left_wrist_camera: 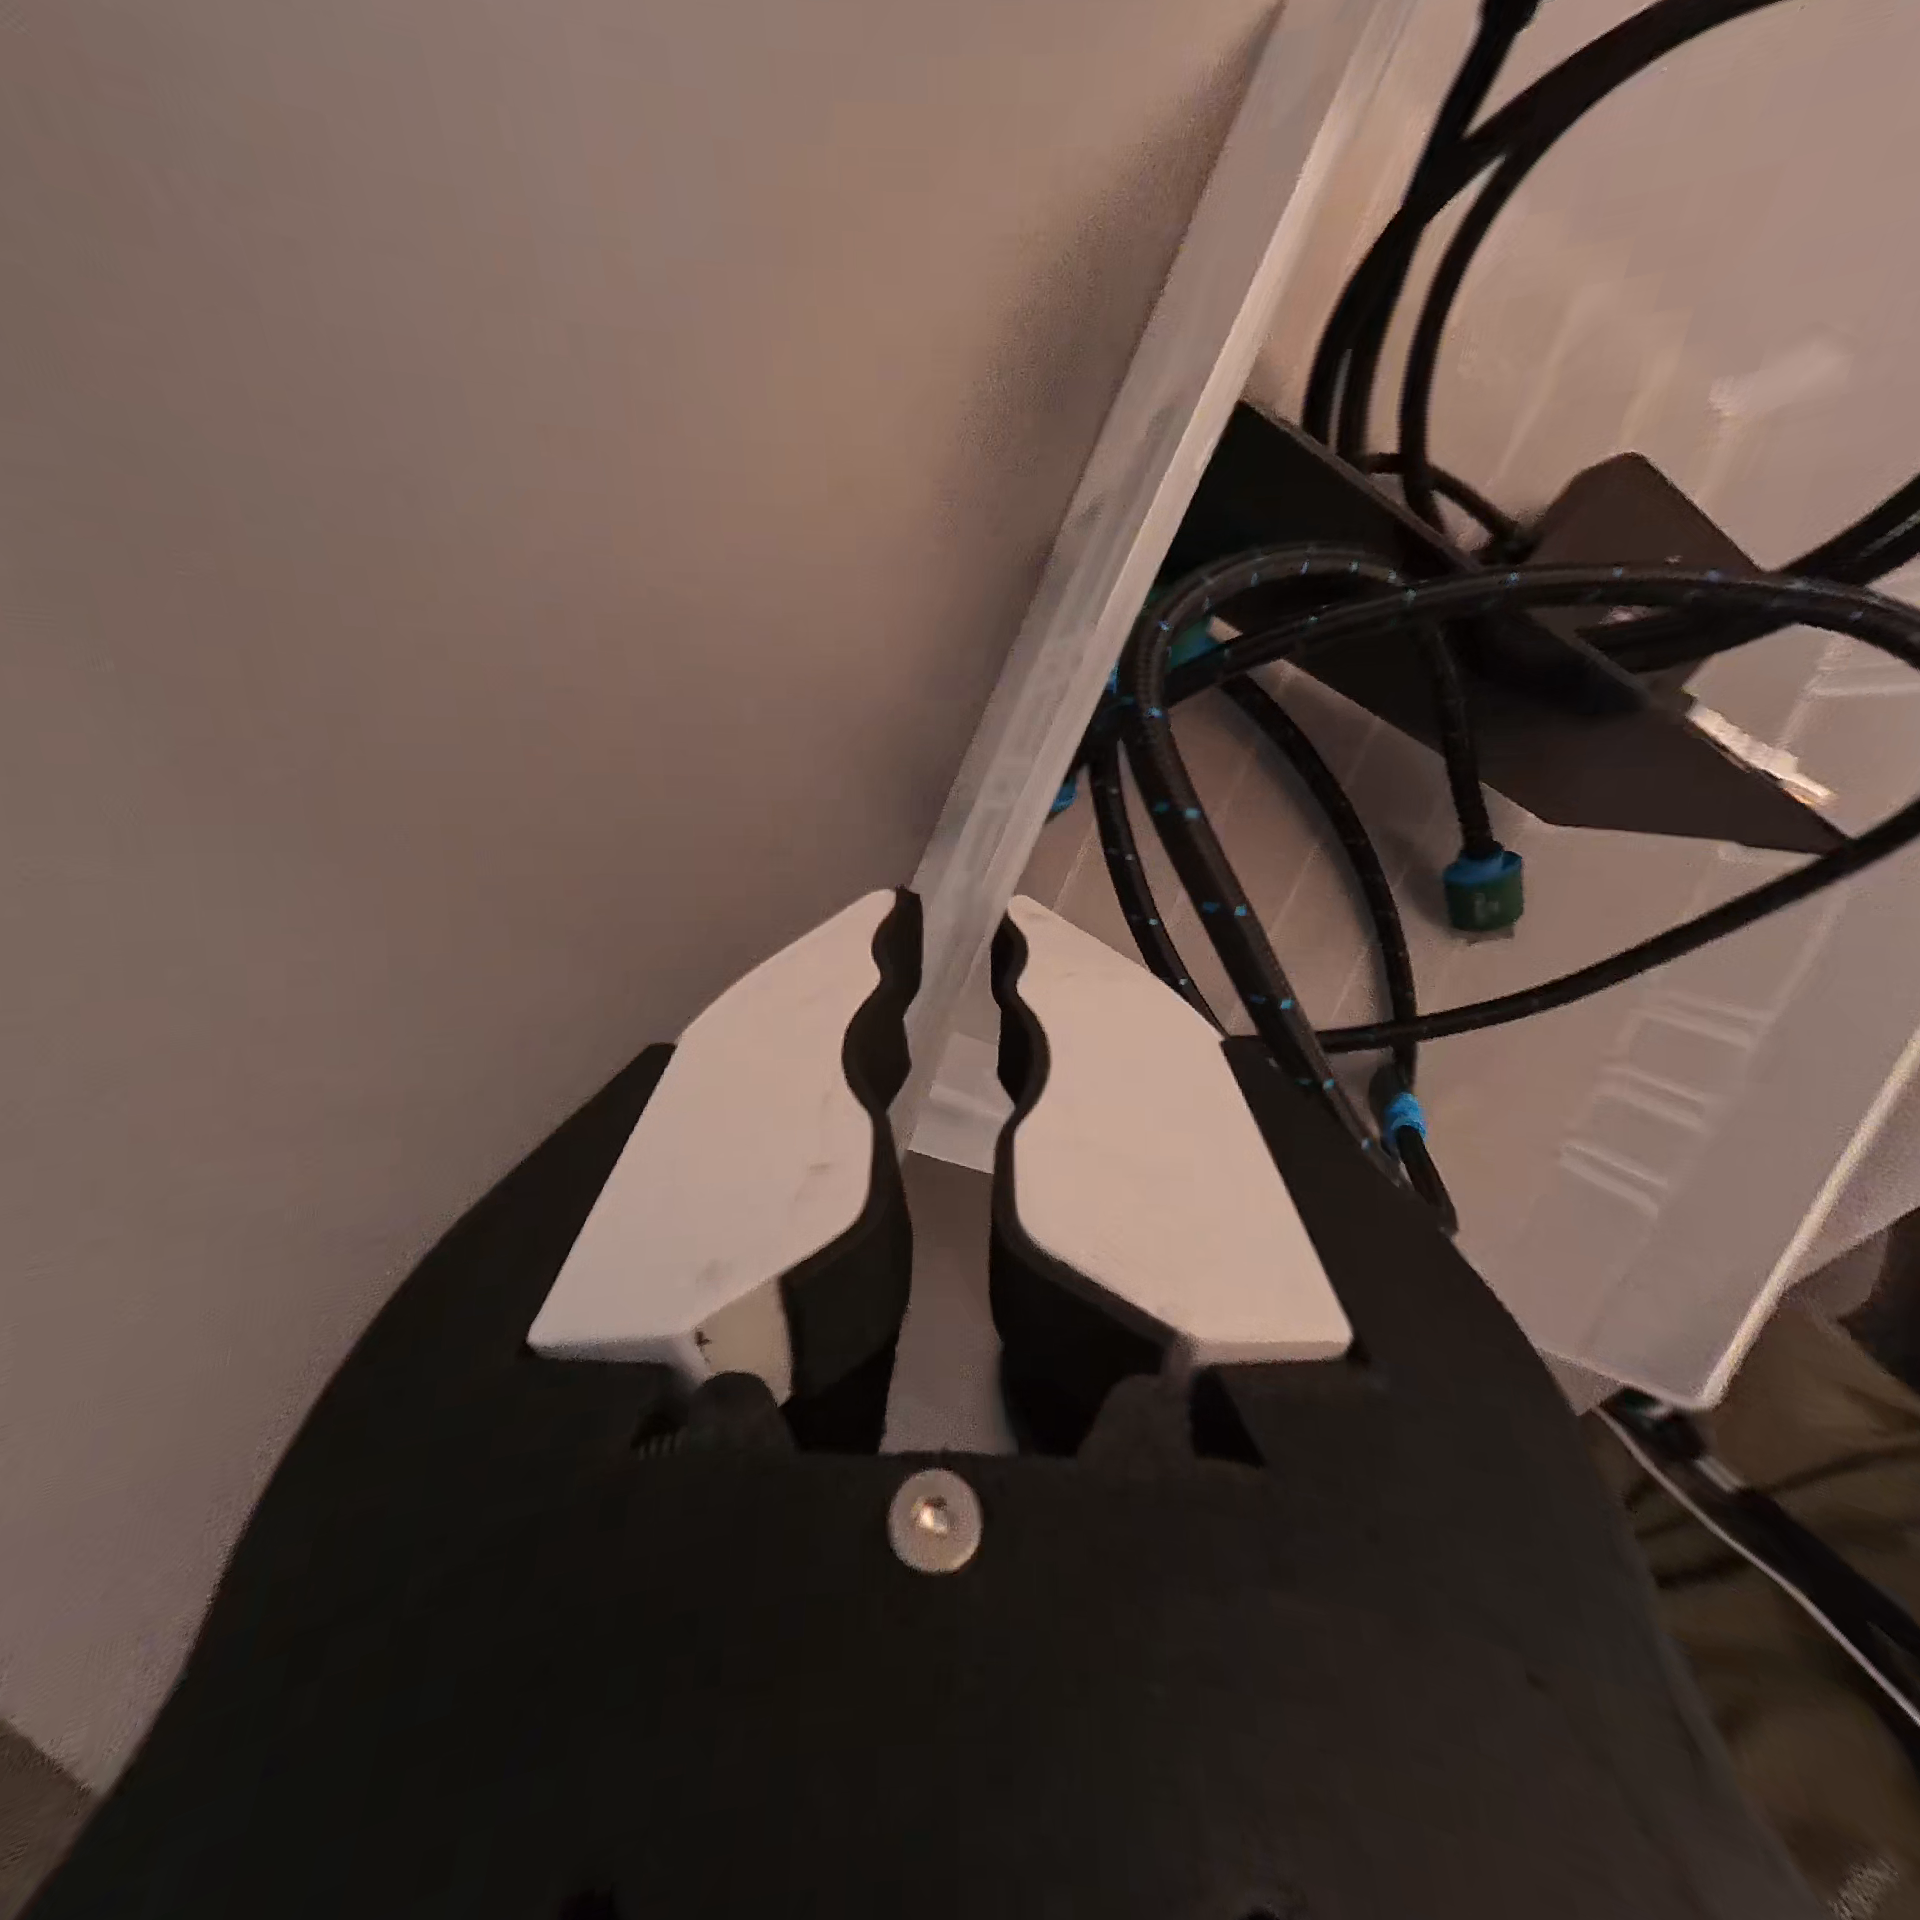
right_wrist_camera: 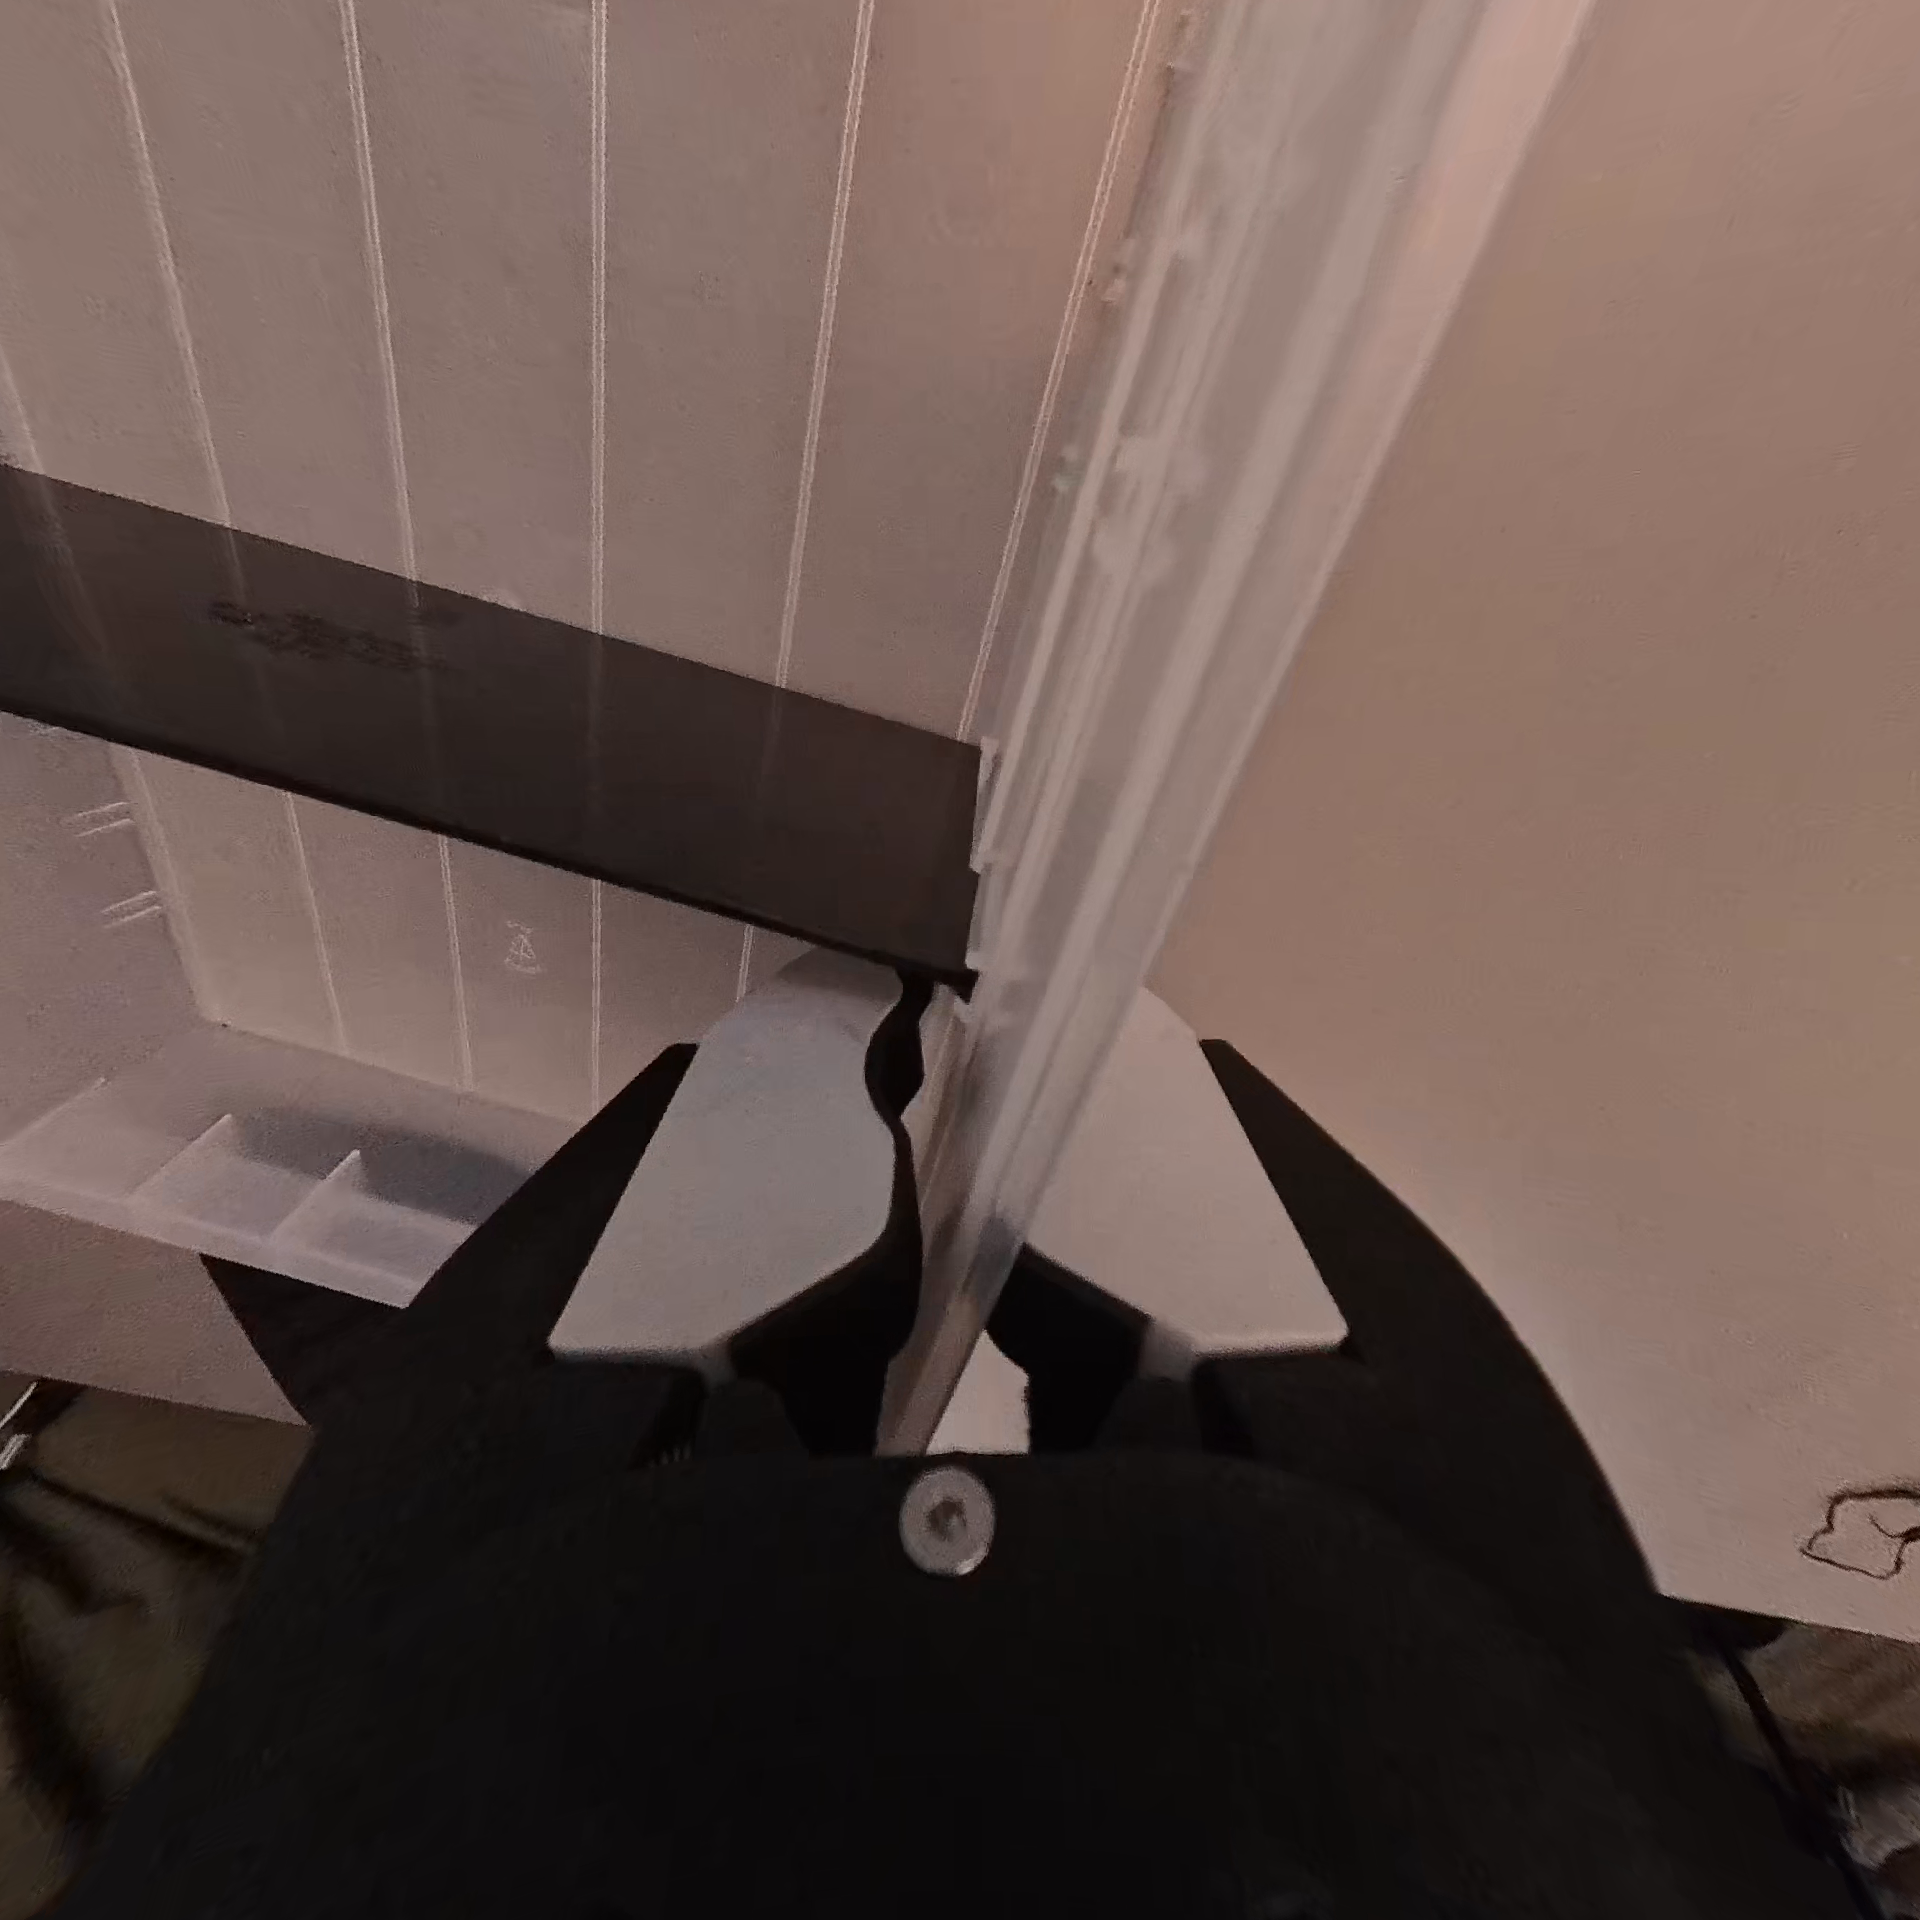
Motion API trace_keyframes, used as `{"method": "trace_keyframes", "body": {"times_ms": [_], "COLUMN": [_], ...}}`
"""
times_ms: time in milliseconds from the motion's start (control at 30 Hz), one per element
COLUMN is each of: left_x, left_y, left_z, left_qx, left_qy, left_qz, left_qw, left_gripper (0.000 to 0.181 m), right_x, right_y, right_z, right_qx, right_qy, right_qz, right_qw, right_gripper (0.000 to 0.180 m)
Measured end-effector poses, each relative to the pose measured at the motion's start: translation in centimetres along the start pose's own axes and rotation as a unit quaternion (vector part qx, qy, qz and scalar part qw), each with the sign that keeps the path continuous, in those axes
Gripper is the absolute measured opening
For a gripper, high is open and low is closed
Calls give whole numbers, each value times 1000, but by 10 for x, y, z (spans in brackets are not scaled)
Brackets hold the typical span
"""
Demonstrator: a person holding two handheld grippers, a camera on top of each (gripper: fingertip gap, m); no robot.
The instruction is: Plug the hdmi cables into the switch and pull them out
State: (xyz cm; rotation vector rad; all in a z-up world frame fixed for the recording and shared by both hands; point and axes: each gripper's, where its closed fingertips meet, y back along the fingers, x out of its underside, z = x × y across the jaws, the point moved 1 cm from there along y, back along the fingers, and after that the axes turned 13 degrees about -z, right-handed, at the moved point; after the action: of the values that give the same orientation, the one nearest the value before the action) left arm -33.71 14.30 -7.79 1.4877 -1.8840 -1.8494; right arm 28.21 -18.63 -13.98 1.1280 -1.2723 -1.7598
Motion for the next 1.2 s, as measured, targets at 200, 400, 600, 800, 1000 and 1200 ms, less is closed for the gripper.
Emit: {"method": "trace_keyframes", "body": {"times_ms": [200,400,600,800,1000,1200], "left_x": [30,47,44,39,48,63], "left_y": [39,56,56,55,63,75], "left_z": [56,75,79,88,93,98], "left_qx": [-6,-24,-20,-25,-38,-31], "left_qy": [130,180,204,216,236,275], "left_qz": [-59,-77,-94,-120,-119,-123], "left_qw": [990,980,974,969,964,953], "left_gripper": [9,10,11,11,11,13], "right_x": [-5,-7,-8,-10,-8,-8], "right_y": [-1,-3,-2,-1,-1,-2], "right_z": [4,16,16,7,10,11], "right_qx": [-9,-16,-12,-7,3,-10], "right_qy": [31,59,29,0,4,6], "right_qz": [5,15,15,15,38,27], "right_qw": [999,998,999,1000,999,1000], "right_gripper": [6,6,5,6,5,5]}}
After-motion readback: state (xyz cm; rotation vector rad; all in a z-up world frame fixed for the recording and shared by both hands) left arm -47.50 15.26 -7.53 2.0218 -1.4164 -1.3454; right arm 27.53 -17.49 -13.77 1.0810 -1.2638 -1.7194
